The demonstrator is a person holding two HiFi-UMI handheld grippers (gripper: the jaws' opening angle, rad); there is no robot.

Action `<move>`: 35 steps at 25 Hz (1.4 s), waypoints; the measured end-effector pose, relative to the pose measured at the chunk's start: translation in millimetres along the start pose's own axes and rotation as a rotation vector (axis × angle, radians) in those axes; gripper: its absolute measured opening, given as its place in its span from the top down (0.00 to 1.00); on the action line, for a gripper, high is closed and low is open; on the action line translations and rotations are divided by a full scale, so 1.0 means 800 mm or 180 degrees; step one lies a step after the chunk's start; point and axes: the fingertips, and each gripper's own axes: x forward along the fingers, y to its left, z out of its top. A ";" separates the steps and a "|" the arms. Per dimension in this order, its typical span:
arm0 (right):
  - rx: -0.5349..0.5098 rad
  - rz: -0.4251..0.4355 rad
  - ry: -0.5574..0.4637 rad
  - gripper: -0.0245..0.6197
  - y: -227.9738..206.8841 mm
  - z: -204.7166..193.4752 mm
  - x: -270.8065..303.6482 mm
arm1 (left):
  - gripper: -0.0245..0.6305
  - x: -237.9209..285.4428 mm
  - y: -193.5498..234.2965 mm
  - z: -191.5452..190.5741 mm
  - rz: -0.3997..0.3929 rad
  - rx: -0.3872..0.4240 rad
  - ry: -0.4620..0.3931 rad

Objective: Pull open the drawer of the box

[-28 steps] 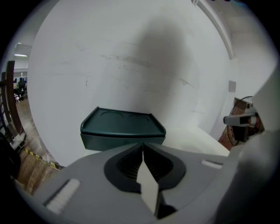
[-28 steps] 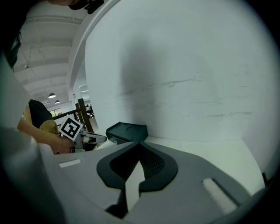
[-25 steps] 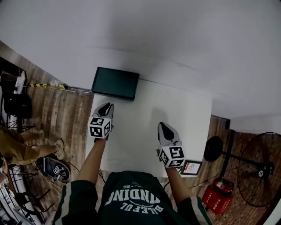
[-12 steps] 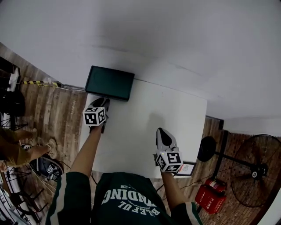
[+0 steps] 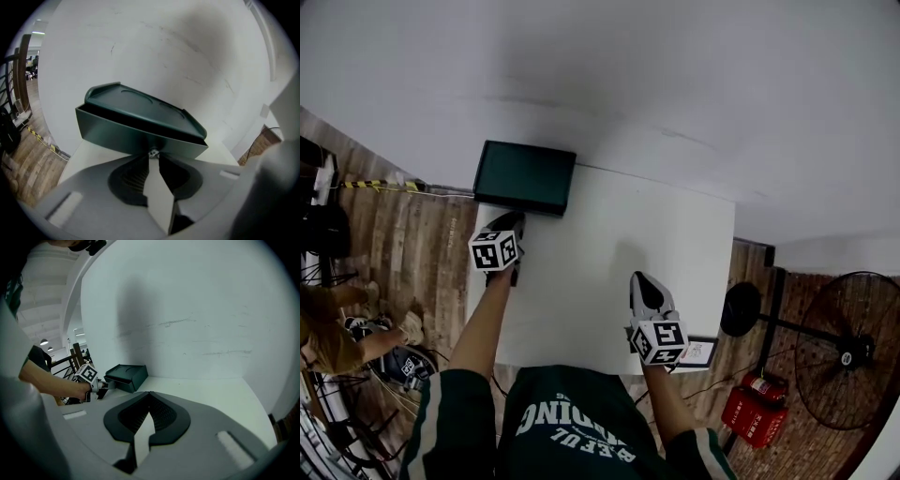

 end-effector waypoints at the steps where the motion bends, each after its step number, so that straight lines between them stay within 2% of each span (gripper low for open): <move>1: 0.0003 0.0006 -0.0005 0.96 0.002 0.000 -0.001 | 0.78 -0.003 0.000 -0.003 0.0000 -0.0007 0.0003; 17: -0.0011 0.0082 -0.0039 0.96 0.004 -0.006 -0.017 | 0.77 -0.050 -0.004 -0.063 0.0023 -0.0098 0.0122; 35: -0.0084 0.0190 -0.0133 0.96 0.003 0.009 -0.026 | 0.77 -0.073 -0.005 -0.094 0.0086 -0.0189 0.0250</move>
